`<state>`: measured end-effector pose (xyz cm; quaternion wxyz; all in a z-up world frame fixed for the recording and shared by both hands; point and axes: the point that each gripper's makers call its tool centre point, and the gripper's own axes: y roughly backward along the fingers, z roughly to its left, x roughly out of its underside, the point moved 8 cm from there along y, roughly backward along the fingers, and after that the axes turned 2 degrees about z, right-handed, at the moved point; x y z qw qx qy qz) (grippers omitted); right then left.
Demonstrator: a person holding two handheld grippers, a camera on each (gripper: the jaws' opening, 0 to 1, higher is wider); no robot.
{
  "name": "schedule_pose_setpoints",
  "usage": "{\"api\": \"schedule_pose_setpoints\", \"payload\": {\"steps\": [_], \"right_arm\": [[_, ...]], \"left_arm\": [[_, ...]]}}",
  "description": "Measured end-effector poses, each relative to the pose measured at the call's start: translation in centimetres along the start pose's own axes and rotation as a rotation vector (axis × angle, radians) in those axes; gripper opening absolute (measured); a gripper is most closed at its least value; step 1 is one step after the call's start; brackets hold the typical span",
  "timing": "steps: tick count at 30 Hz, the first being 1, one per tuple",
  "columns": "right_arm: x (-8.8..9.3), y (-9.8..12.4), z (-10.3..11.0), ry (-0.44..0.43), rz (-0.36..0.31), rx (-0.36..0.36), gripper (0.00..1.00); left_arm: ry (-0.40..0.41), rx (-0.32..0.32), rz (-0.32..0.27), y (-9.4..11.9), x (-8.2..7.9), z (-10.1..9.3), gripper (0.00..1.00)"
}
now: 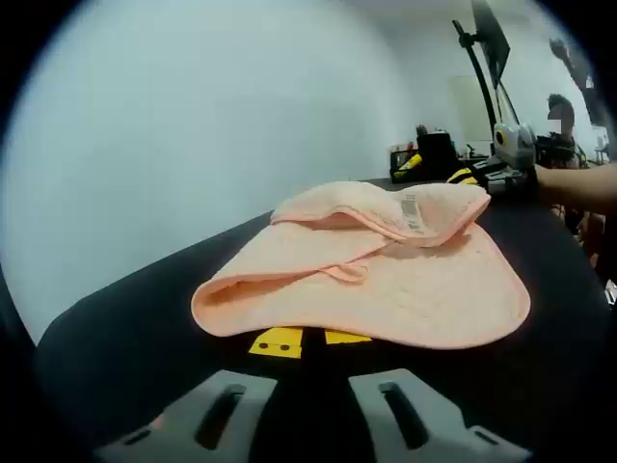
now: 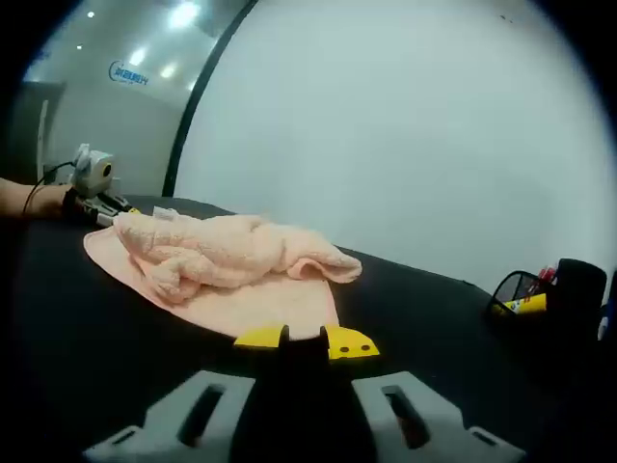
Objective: Fold the towel on the table until its edges align and the towel forms a compact rectangular stack.
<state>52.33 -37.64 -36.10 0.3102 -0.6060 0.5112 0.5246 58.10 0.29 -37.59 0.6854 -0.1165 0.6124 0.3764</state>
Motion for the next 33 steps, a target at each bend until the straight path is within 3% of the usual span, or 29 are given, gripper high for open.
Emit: {"api": "schedule_pose_setpoints", "payload": {"steps": [33], "right_arm": [[-0.02,-0.01,0.33,0.012,0.006,-0.017,0.12]], "left_arm": [[-0.015,-0.001,-0.003,0.10,-0.13,-0.31,0.05]]}}
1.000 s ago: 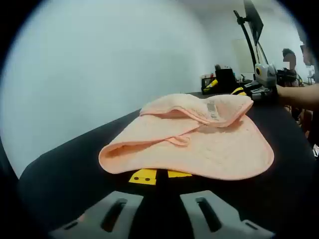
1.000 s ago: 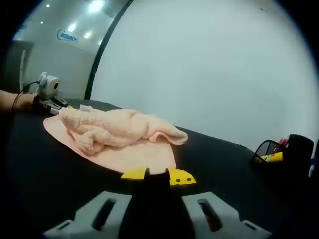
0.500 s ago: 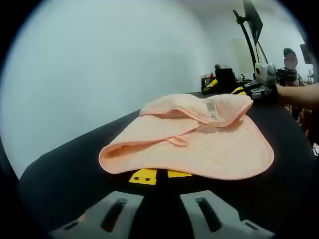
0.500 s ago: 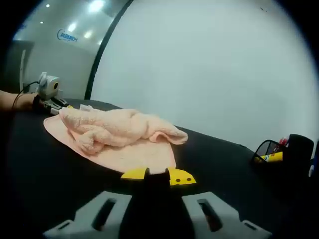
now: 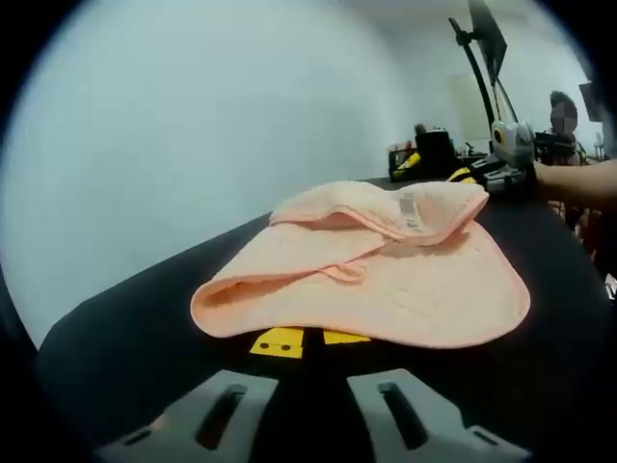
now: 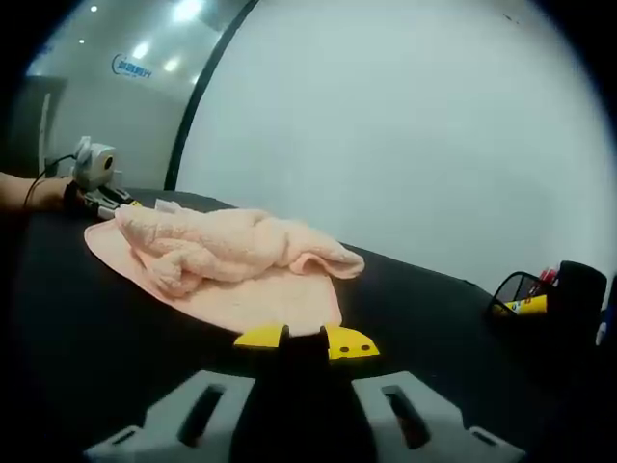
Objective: Fold the towel on the table until its edges align and the towel forms a compact rectangular stack.
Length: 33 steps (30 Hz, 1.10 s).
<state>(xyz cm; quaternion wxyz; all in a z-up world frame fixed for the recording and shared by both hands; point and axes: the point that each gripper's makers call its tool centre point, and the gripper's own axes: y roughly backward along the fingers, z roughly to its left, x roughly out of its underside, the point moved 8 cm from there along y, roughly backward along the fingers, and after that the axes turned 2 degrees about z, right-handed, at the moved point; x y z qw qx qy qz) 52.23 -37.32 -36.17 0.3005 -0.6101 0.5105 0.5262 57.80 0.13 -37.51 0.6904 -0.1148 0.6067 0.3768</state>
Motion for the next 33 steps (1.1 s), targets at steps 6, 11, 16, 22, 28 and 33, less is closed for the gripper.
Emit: {"api": "schedule_pose_setpoints", "payload": {"steps": [6,11,16,22,28,33], "right_arm": [[0.0,0.0,0.2,0.003,-0.001,-0.010,0.12],[-0.5,0.4,0.5,-0.010,-0.036,-0.027,0.12],[-0.8,0.3,0.5,-0.052,-0.064,-0.038,0.12],[-0.8,-0.3,1.2,-0.024,-0.046,-0.073,0.13],[-2.4,-0.1,3.8,0.003,-0.079,-0.144,0.14],[-3.4,-0.1,8.4,0.081,-0.042,-0.205,0.15]], "left_arm": [[-0.003,0.000,-0.001,0.0,0.0,0.0,0.05],[-0.001,0.001,0.000,-0.2,0.1,0.3,0.05],[-0.001,-0.001,0.001,-0.1,0.2,0.2,0.05],[-0.009,0.007,-0.003,-0.3,0.2,0.3,0.05],[-0.017,0.006,-0.005,-0.1,0.0,0.1,0.05],[-0.018,-0.015,0.015,0.7,0.0,-0.2,0.06]]}}
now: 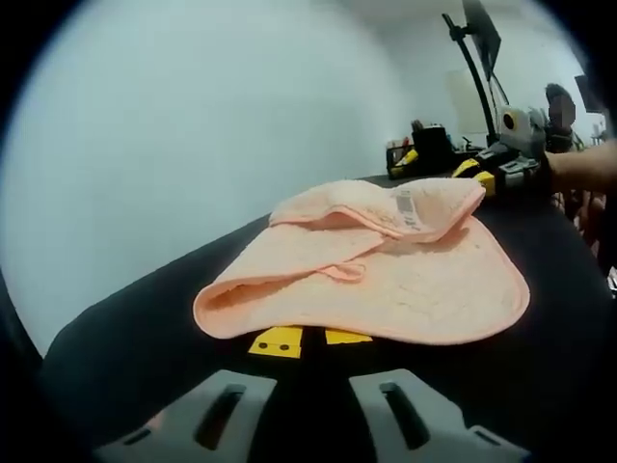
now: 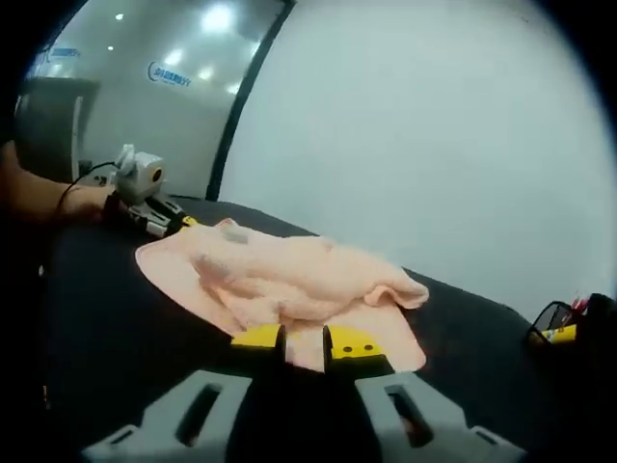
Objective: Fold the towel on the table until its edges align and the towel forms a compact rectangular stack.
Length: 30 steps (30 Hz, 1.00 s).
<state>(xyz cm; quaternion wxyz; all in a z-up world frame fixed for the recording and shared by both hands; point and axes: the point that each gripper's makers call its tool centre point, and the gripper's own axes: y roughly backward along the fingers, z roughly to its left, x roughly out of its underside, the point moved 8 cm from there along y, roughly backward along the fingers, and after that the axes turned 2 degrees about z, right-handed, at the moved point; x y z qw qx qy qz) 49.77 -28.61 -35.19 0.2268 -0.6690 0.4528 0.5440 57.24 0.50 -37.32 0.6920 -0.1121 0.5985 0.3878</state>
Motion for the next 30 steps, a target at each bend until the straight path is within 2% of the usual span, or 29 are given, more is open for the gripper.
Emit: {"api": "schedule_pose_setpoints", "payload": {"steps": [1,2,4,5,6,7,8,10,11,12,13,14,15,16,17,18,19,21,22,26,30], "right_arm": [[-0.6,-0.2,1.0,0.011,0.002,-0.011,0.16],[-1.1,-0.5,1.8,0.028,0.011,-0.013,0.17],[-0.9,-1.1,2.6,0.117,0.145,0.028,0.20],[-1.8,-1.6,3.2,0.142,0.126,0.036,0.23],[-2.9,-1.9,4.0,0.135,0.067,0.024,0.25],[-4.0,-2.1,4.9,0.110,0.040,0.019,0.25],[-4.7,-2.3,5.5,0.114,0.047,0.024,0.25],[-5.9,-3.1,6.4,0.200,0.048,0.035,0.27],[-6.0,-3.6,6.5,0.247,0.078,0.046,0.27],[-6.0,-4.1,6.7,0.281,0.102,0.054,0.27],[-6.1,-4.6,7.1,0.290,0.117,0.049,0.25],[-5.9,-5.1,7.5,0.300,0.154,0.022,0.23],[-5.8,-5.3,7.5,0.333,0.194,0.027,0.14],[-5.9,-5.3,7.2,0.389,0.222,0.060,0.03],[-6.2,-5.6,6.2,0.435,0.233,0.102,0.03],[-6.8,-5.6,6.1,0.435,0.214,0.094,0.03],[-7.7,-5.2,5.9,0.374,0.178,0.102,0.03],[-9.4,-4.6,4.2,0.284,0.161,0.118,0.03],[-10.2,-4.2,3.1,0.277,0.162,0.137,0.03],[-13.7,-2.0,-1.1,0.208,0.097,0.195,0.03],[-16.4,0.0,-6.5,0.192,0.083,0.293,0.03]], "left_arm": [[0.012,-0.009,0.005,0.2,0.0,0.2,0.06],[0.030,-0.044,0.000,0.4,-0.2,0.8,0.06],[0.081,-0.130,-0.077,0.9,-0.9,2.3,0.06],[0.130,-0.179,-0.118,1.4,-1.1,3.2,0.06],[0.188,-0.227,-0.151,2.0,-1.5,3.8,0.06],[0.232,-0.251,-0.162,2.6,-1.4,4.3,0.06],[0.274,-0.269,-0.177,3.2,-1.1,5.0,0.06],[0.301,-0.328,-0.217,4.0,-0.9,5.9,0.05],[0.311,-0.327,-0.245,4.2,-1.1,6.0,0.05],[0.330,-0.289,-0.268,4.1,-1.5,5.6,0.05],[0.337,-0.236,-0.255,3.7,-1.4,5.0,0.05],[0.314,-0.207,-0.213,3.2,-1.2,4.5,0.05],[0.261,-0.201,-0.159,2.8,-0.9,4.2,0.05],[0.214,-0.183,-0.121,2.3,-0.8,3.9,0.06],[0.189,-0.159,-0.103,1.9,-0.6,3.4,0.06],[0.159,-0.141,-0.096,1.6,-0.6,3.0,0.06],[0.130,-0.135,-0.103,1.5,-0.9,2.8,0.06],[0.101,-0.131,-0.103,1.3,-1.2,2.4,0.06],[0.098,-0.128,-0.100,1.2,-1.1,2.2,0.06],[0.116,-0.124,-0.102,1.2,-1.1,2.5,0.06],[0.141,-0.114,-0.111,1.1,-0.9,2.7,0.06]]}}
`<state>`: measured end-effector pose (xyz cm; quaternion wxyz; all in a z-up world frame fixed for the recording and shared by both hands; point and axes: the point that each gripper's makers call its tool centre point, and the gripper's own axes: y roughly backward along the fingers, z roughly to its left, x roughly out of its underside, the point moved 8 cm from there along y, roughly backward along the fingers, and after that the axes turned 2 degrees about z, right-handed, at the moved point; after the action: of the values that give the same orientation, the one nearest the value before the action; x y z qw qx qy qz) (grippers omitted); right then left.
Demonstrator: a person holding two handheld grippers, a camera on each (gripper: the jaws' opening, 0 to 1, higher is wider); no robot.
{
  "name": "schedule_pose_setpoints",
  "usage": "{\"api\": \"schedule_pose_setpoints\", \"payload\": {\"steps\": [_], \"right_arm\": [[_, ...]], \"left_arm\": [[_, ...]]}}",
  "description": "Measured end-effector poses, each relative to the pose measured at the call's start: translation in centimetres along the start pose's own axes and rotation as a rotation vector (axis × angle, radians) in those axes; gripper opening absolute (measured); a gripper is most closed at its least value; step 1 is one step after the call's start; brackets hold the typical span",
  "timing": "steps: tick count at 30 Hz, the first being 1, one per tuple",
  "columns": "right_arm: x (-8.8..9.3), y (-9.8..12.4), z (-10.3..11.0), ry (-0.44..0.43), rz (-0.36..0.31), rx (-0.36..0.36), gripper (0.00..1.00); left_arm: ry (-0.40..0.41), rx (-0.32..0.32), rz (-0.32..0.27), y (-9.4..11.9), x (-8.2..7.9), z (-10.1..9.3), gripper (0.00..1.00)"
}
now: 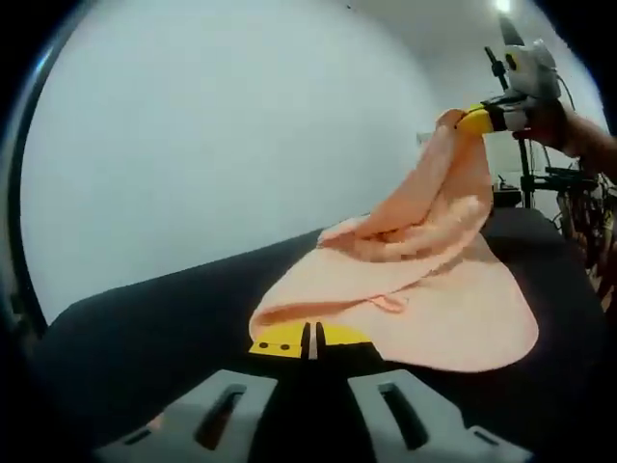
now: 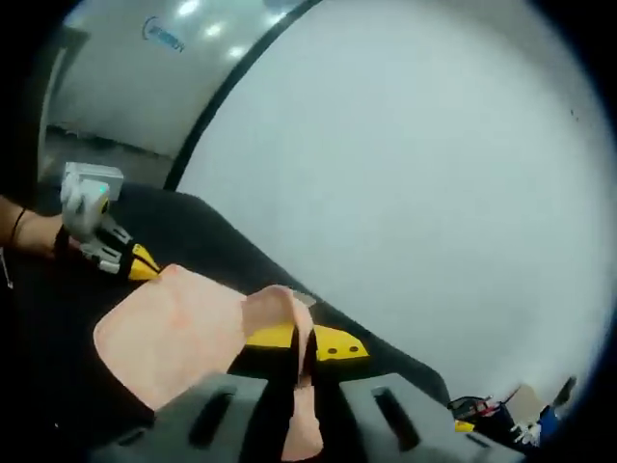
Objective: Fold the towel on the table until its edges align and the towel forms a compact rectangular stack.
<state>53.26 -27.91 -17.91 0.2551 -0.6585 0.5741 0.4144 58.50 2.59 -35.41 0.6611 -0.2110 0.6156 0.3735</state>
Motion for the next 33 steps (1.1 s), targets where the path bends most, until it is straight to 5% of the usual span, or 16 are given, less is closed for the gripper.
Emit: {"api": "schedule_pose_setpoints", "payload": {"steps": [7,14,20,23,26,29,32,33], "right_arm": [[3.0,0.8,-7.7,-0.138,0.066,0.180,0.03],[12.4,4.4,-12.0,-0.363,0.156,0.370,0.03],[18.6,8.6,-14.4,-0.479,0.220,0.530,0.03],[20.9,11.5,-15.9,-0.514,0.241,0.635,0.03],[22.3,14.0,-16.5,-0.537,0.240,0.699,0.03],[23.3,15.3,-16.2,-0.521,0.266,0.725,0.03],[24.6,15.5,-15.9,-0.511,0.308,0.736,0.03],[25.6,14.7,-15.0,-0.478,0.358,0.664,0.04]], "left_arm": [[-0.020,0.014,0.006,-0.4,0.0,0.0,0.06],[-0.032,0.019,0.010,0.0,0.0,-0.5,0.06],[-0.043,0.058,-0.039,0.1,-0.7,-1.3,0.14],[-0.042,0.083,-0.172,0.4,-2.4,-1.3,0.12],[0.124,0.140,-0.274,1.5,-3.3,-0.8,0.12],[0.171,0.082,-0.189,1.0,-2.0,0.3,0.12],[0.172,0.090,-0.210,0.8,-2.1,0.9,0.12],[0.164,0.092,-0.213,0.8,-2.2,0.7,0.12]]}}
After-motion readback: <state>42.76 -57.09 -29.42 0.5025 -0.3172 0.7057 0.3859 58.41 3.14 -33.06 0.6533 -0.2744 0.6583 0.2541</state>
